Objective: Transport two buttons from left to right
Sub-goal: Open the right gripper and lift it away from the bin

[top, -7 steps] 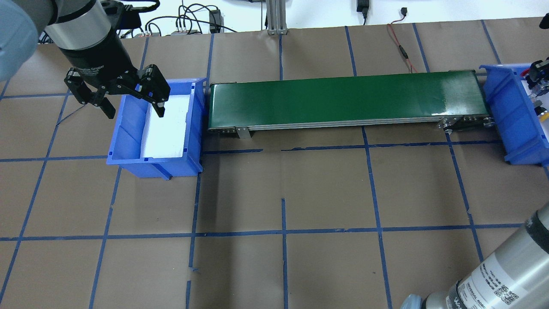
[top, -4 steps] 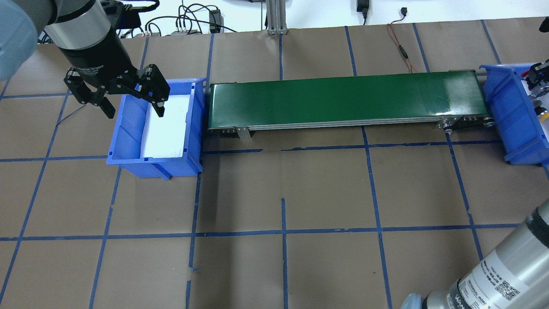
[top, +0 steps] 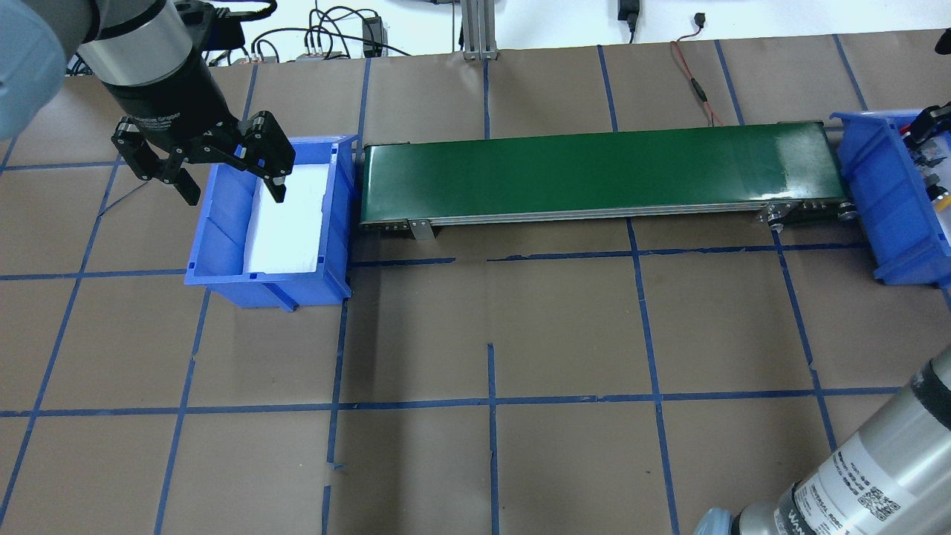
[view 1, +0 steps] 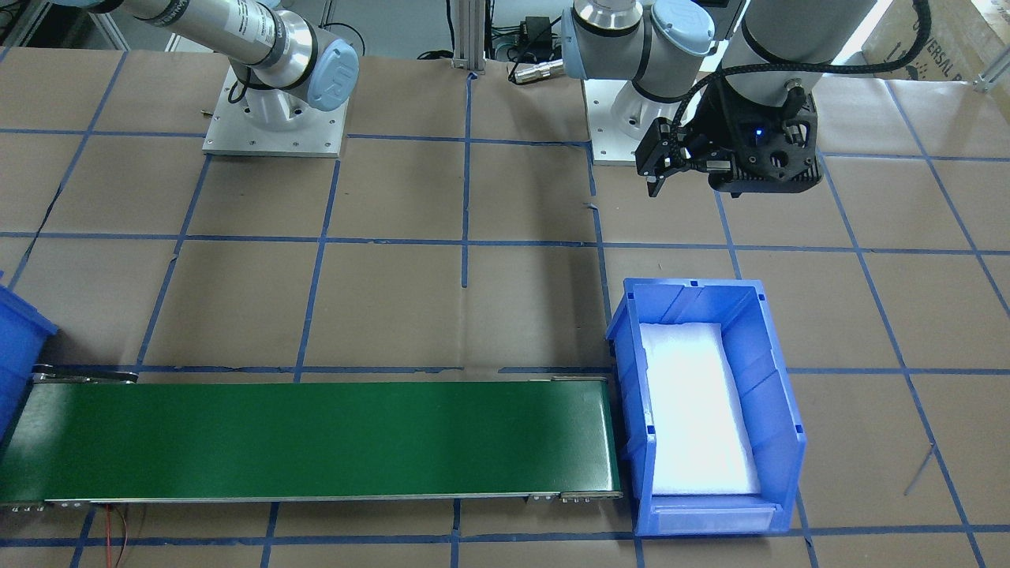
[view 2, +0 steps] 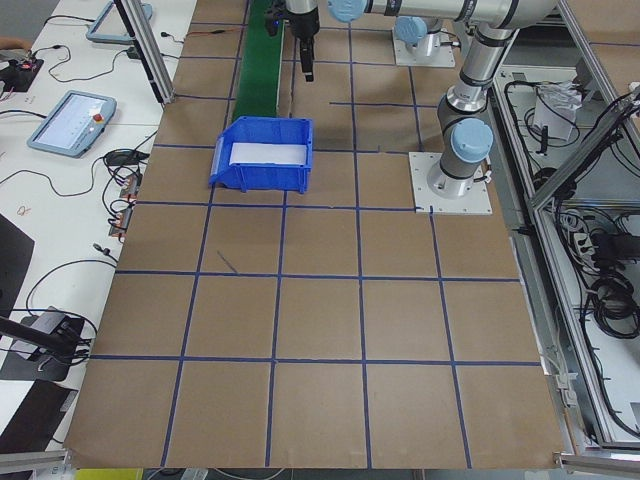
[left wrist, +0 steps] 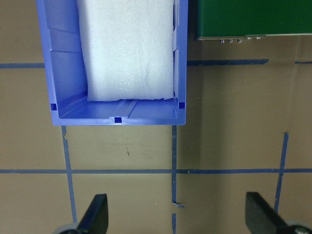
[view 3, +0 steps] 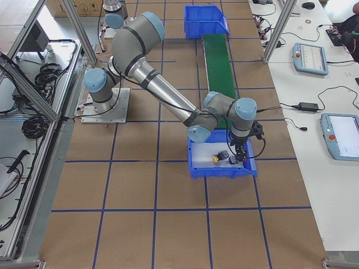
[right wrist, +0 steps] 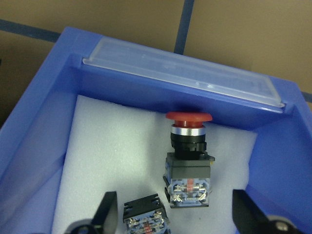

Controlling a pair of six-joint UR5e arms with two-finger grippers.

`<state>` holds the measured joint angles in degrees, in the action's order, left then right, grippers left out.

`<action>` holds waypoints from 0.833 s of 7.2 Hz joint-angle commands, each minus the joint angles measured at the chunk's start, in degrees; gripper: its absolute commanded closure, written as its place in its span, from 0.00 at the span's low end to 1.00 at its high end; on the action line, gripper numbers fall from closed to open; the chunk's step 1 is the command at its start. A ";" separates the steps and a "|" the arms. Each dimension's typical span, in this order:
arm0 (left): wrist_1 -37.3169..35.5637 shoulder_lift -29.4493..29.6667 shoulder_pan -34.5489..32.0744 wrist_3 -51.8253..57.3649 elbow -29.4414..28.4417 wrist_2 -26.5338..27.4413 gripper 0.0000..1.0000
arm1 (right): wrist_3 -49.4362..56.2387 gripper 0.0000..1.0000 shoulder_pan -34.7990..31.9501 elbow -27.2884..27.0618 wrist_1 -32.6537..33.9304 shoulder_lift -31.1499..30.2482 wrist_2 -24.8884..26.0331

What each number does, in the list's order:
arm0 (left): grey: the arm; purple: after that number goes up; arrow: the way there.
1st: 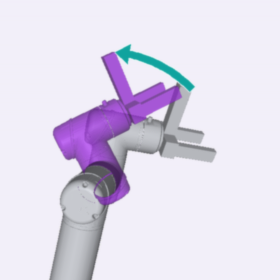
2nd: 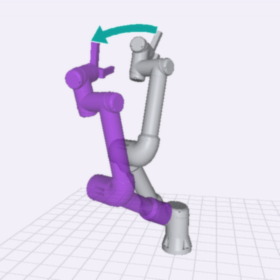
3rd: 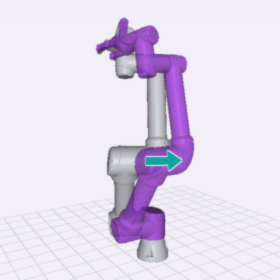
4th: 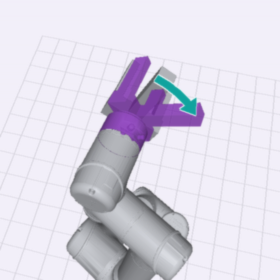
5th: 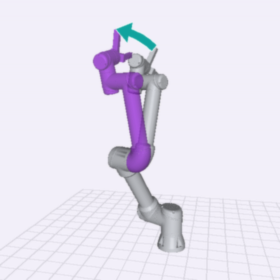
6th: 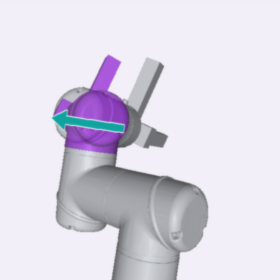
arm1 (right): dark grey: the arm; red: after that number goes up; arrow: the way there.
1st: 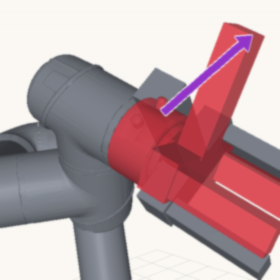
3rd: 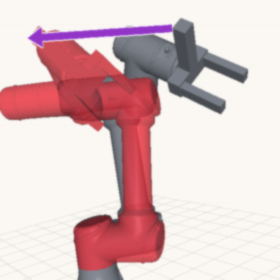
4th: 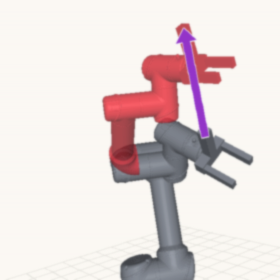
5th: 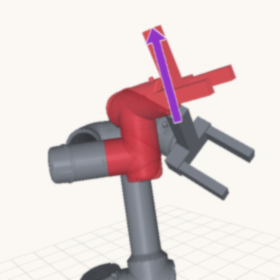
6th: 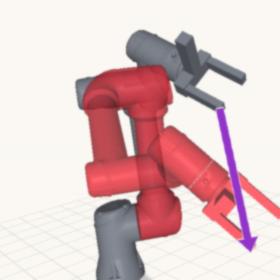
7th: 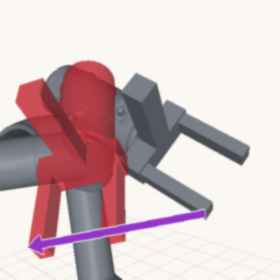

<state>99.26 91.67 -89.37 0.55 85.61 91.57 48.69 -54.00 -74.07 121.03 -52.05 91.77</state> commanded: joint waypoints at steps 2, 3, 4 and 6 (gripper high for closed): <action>-0.03 0.00 0.07 0.24 0.00 0.01 0.00 | -1.93 0.00 0.03 -3.25 -3.93 -10.73 0.16; 0.06 0.00 0.07 0.24 0.00 0.01 0.00 | -7.85 0.00 -0.67 -5.54 -9.36 -16.71 -0.10; 0.06 0.00 -0.02 0.15 0.00 -0.16 0.00 | -14.35 0.00 -2.24 -7.13 -17.59 -21.99 -0.10; -0.03 0.00 -0.02 0.15 0.00 -0.16 0.00 | -26.93 0.00 -9.95 -7.84 -26.69 -27.74 -0.01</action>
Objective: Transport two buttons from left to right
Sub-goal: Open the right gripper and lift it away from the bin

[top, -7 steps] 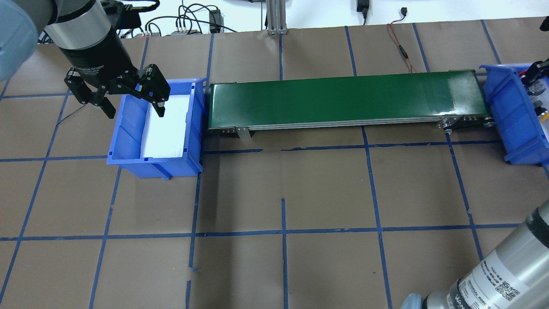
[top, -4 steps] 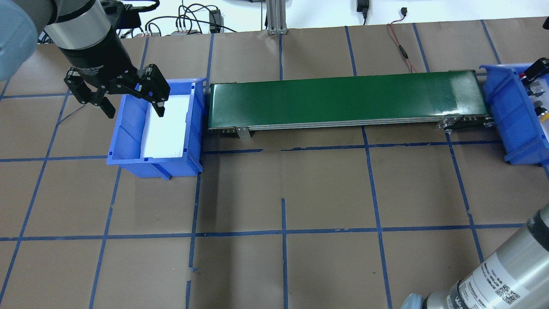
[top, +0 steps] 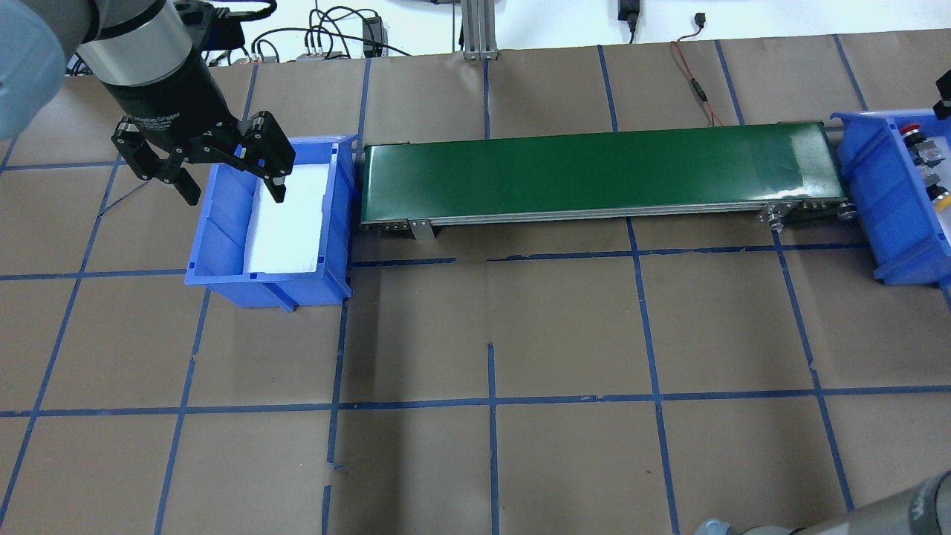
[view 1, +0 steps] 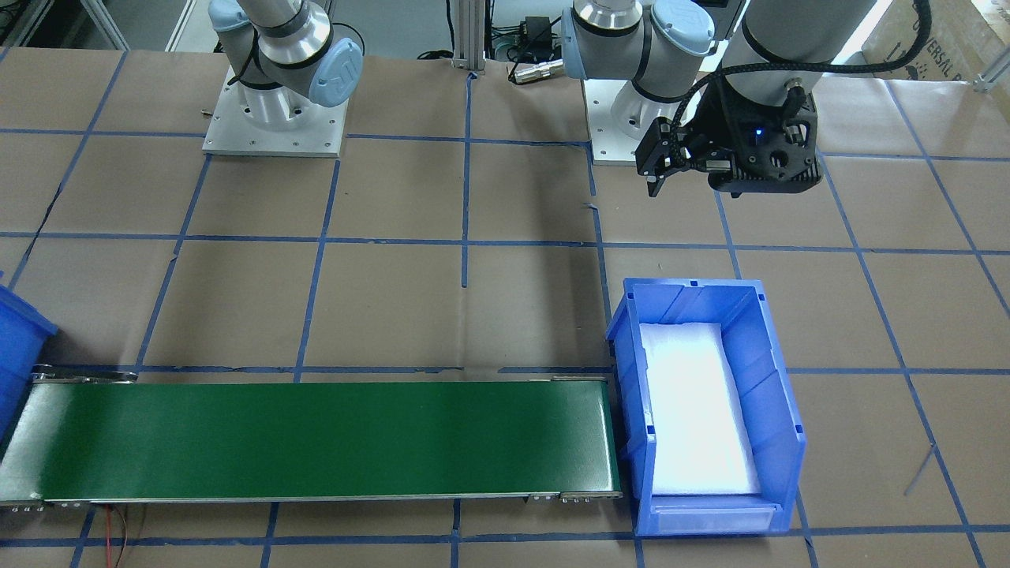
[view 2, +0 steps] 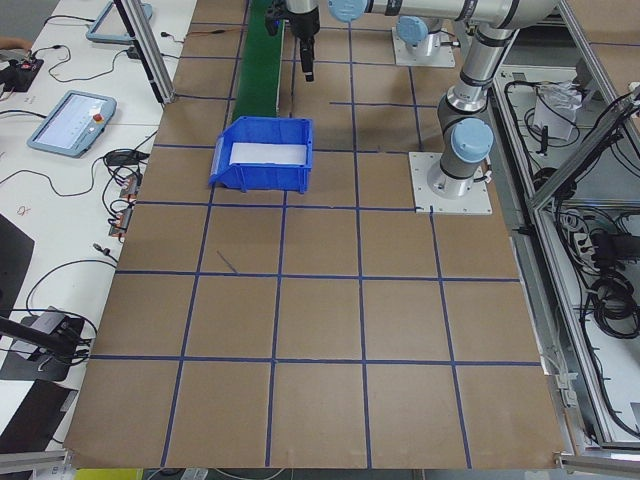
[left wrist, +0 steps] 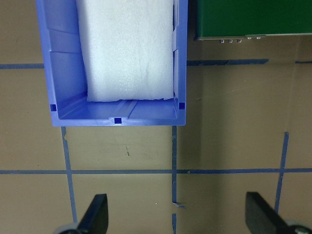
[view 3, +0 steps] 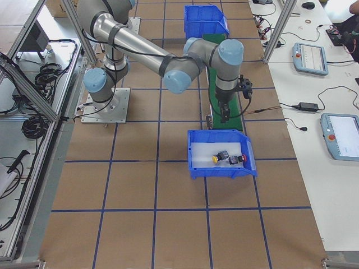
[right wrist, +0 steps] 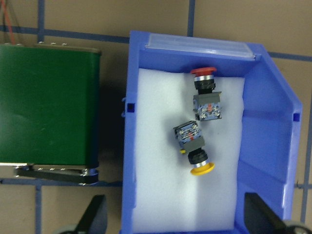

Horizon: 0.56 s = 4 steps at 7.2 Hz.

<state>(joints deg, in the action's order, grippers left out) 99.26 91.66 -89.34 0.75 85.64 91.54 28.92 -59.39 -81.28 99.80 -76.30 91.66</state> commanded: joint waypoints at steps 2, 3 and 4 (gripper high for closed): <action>-0.03 0.01 -0.04 -0.14 -0.03 -0.13 0.00 | -17.26 0.00 -12.29 -1.33 -5.66 -4.12 0.36; -0.03 0.01 -0.04 -0.14 -0.03 -0.13 0.00 | -21.75 0.00 -16.33 -2.47 -5.14 -5.51 0.54; 0.06 0.01 -0.04 -0.14 -0.03 0.04 0.00 | -28.58 0.00 -20.20 -3.09 -5.05 -6.83 0.45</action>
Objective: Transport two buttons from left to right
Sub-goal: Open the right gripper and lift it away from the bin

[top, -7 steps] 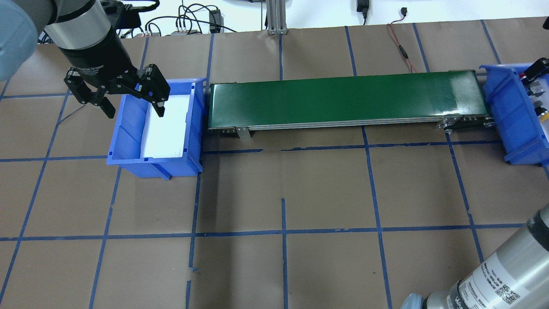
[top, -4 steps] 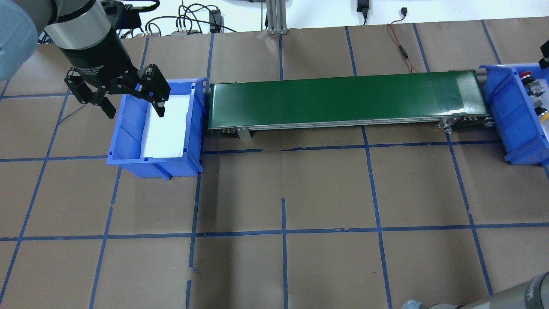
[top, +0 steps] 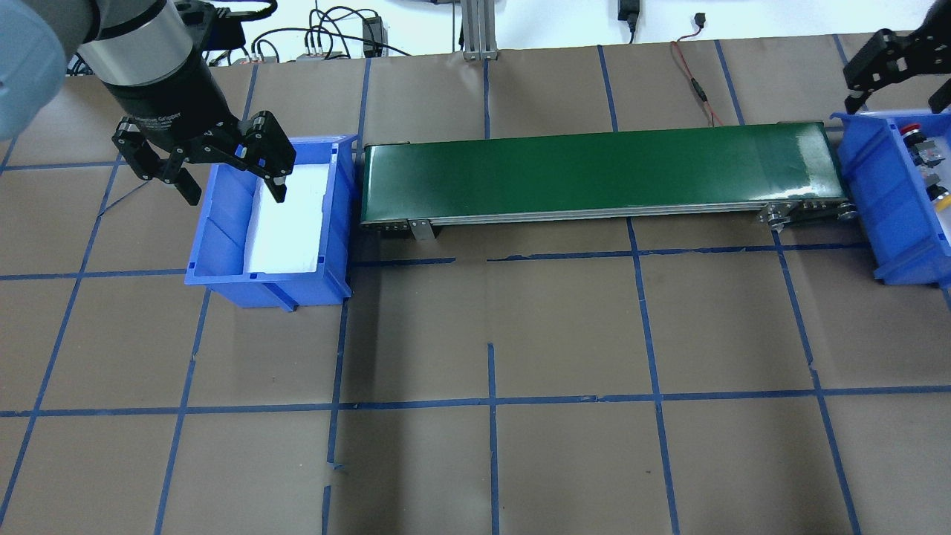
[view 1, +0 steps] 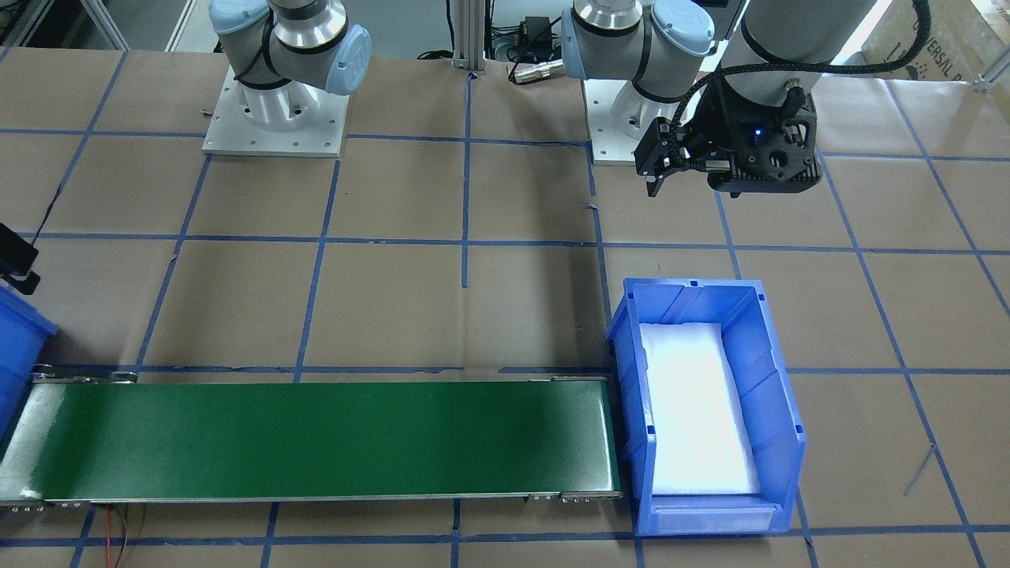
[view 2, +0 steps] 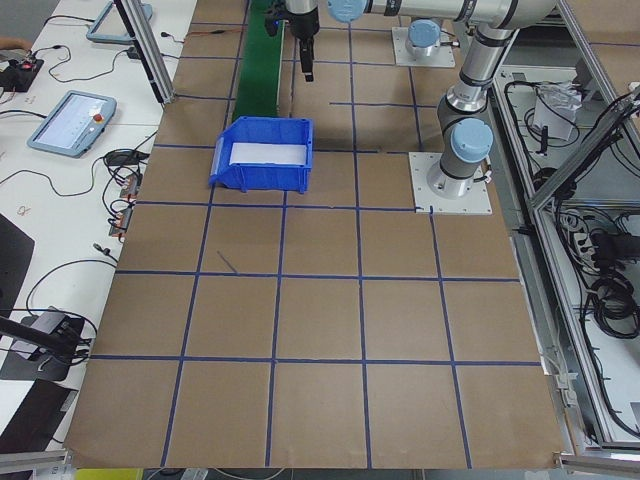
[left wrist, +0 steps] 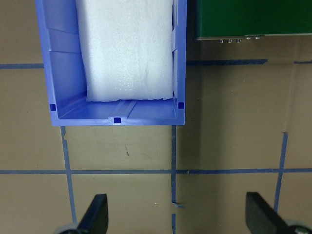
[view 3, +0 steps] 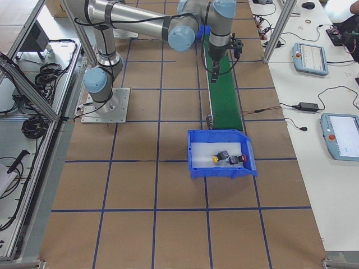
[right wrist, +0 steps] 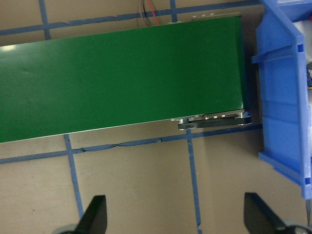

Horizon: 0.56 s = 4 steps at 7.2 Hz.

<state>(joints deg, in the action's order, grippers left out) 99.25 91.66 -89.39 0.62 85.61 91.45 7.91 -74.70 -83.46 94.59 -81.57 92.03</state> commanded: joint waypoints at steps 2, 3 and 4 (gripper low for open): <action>0.06 0.01 0.00 -0.01 0.00 0.22 0.00 | -18.83 0.00 -15.33 -1.35 0.07 -2.02 -0.45; -0.02 0.01 0.00 -0.01 0.00 -0.04 0.00 | -22.64 0.00 -18.87 -2.75 0.42 -1.67 -0.10; 0.06 0.01 0.00 -0.01 0.00 0.13 0.00 | -22.67 0.00 -19.08 -3.81 0.68 -1.58 -0.36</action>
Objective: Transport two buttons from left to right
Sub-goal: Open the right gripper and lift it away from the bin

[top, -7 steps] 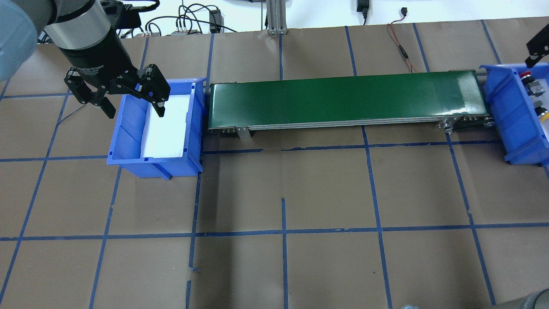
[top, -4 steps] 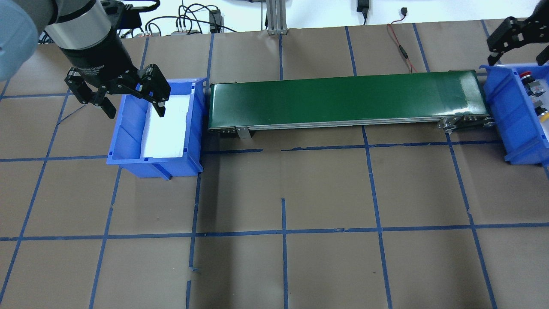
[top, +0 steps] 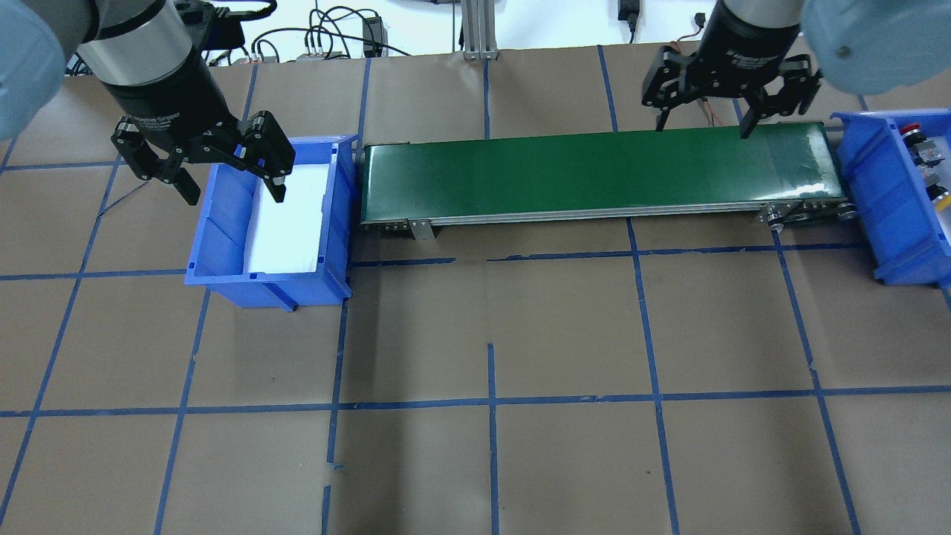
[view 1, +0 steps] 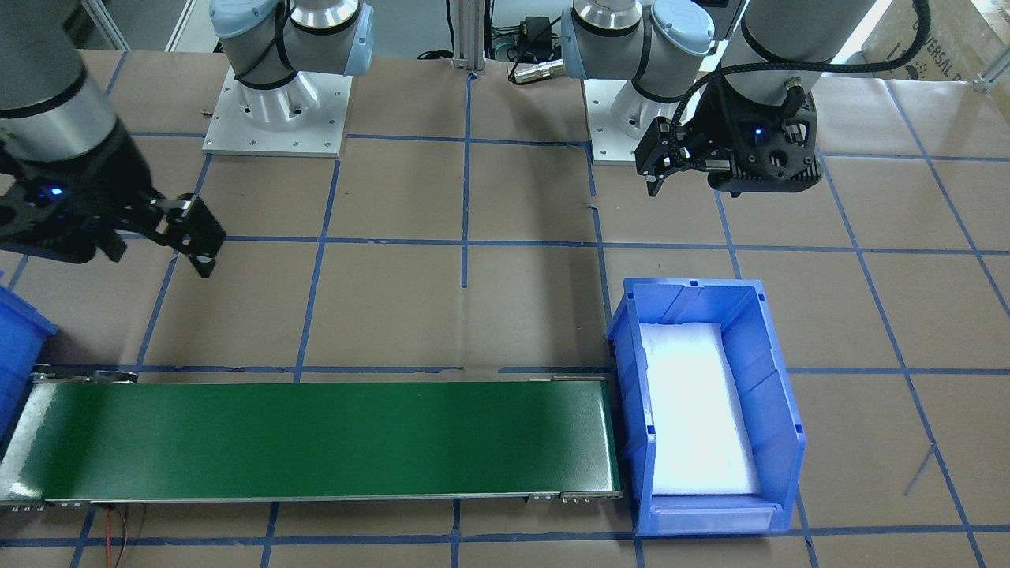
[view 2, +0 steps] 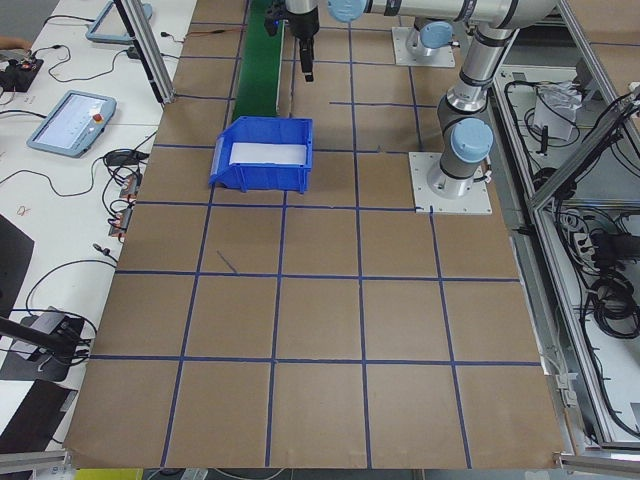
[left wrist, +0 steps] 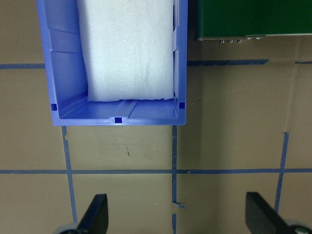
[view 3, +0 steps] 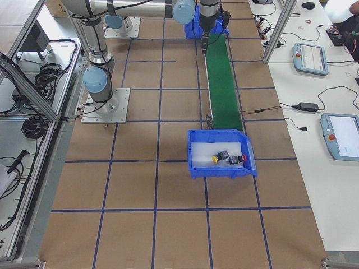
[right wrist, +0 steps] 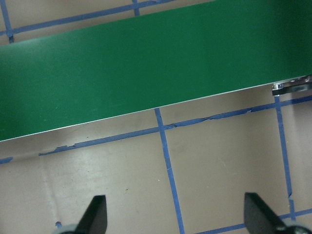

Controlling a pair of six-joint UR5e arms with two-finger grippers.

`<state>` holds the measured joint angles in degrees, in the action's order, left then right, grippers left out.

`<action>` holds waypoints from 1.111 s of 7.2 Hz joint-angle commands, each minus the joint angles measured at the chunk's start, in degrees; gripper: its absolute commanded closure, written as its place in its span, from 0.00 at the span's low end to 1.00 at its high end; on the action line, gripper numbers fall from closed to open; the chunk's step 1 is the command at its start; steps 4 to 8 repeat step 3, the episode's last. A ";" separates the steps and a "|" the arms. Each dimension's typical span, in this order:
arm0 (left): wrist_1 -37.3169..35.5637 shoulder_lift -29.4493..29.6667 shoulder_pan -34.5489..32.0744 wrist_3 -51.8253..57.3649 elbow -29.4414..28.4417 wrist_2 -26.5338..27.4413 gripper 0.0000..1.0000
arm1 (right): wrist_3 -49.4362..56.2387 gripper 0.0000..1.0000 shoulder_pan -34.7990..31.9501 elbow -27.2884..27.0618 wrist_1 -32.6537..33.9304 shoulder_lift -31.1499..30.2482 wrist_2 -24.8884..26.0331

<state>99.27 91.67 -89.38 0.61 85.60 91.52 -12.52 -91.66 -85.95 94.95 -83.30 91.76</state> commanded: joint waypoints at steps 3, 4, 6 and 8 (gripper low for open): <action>-0.04 0.00 0.09 0.18 0.00 -0.11 0.00 | -1.37 0.00 -2.12 -1.77 0.32 0.33 -0.36; -0.04 0.00 0.09 0.18 0.00 -0.11 0.00 | -1.37 0.00 -2.12 -1.77 0.32 0.33 -0.36; -0.04 0.00 0.09 0.18 0.00 -0.11 0.00 | -1.37 0.00 -2.12 -1.77 0.32 0.33 -0.36; -0.04 0.00 0.09 0.18 0.00 -0.11 0.00 | -1.37 0.00 -2.12 -1.77 0.32 0.33 -0.36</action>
